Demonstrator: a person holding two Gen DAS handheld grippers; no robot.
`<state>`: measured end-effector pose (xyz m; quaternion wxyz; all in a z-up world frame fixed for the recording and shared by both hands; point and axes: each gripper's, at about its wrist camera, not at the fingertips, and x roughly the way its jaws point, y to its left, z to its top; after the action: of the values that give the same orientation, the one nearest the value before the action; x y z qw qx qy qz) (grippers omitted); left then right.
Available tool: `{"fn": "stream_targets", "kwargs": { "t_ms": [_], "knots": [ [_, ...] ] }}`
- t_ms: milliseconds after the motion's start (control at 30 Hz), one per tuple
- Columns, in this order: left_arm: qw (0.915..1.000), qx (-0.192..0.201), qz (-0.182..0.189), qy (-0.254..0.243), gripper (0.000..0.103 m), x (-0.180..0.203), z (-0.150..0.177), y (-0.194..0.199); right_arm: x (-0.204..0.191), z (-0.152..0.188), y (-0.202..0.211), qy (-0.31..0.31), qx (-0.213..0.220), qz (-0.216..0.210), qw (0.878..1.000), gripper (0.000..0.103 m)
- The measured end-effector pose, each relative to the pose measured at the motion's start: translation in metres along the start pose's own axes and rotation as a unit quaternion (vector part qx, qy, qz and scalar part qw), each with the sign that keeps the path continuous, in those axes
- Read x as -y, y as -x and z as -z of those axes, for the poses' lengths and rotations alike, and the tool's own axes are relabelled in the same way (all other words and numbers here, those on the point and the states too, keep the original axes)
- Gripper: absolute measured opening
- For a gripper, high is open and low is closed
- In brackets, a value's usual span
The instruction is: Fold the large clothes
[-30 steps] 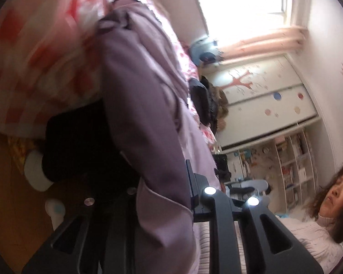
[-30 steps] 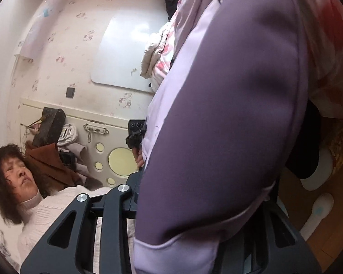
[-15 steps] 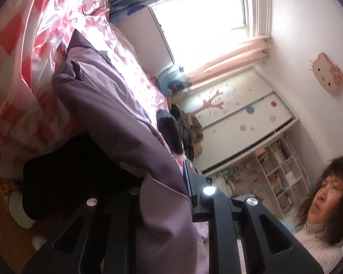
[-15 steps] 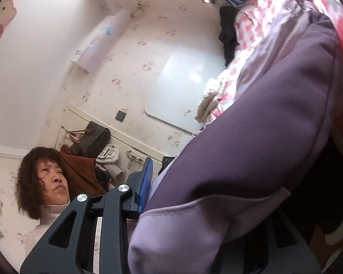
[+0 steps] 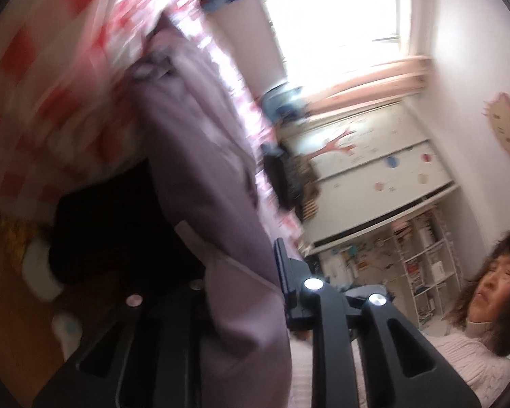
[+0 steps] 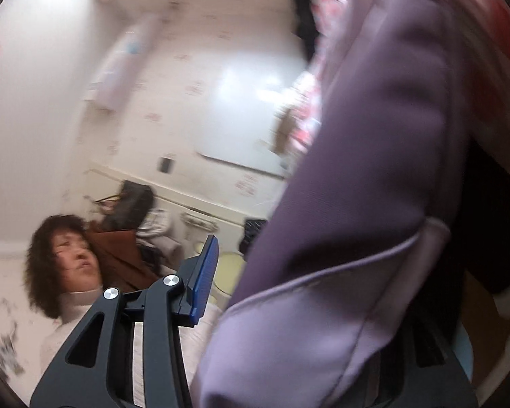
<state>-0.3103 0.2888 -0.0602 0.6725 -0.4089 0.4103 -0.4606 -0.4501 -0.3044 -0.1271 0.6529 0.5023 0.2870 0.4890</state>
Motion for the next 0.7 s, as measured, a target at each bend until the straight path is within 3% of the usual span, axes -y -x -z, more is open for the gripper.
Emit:
{"fn": "stream_targets", "kwargs": {
  "t_ms": [200, 433, 700],
  "knots": [
    [0.9977, 0.032, 0.034, -0.049, 0.021, 0.048, -0.02, -0.001, -0.041, -0.028, -0.003, 0.063, 0.02, -0.044, 0.997, 0.046],
    [0.9965, 0.066, 0.052, 0.003, 0.021, 0.019, -0.026, 0.011, -0.04, -0.04, 0.013, 0.062, 0.049, -0.061, 0.995, 0.046],
    [0.9938, 0.091, 0.061, -0.021, 0.021, 0.043, -0.065, 0.003, -0.083, -0.059, 0.008, 0.101, 0.057, -0.072, 0.991, 0.046]
  ]
}}
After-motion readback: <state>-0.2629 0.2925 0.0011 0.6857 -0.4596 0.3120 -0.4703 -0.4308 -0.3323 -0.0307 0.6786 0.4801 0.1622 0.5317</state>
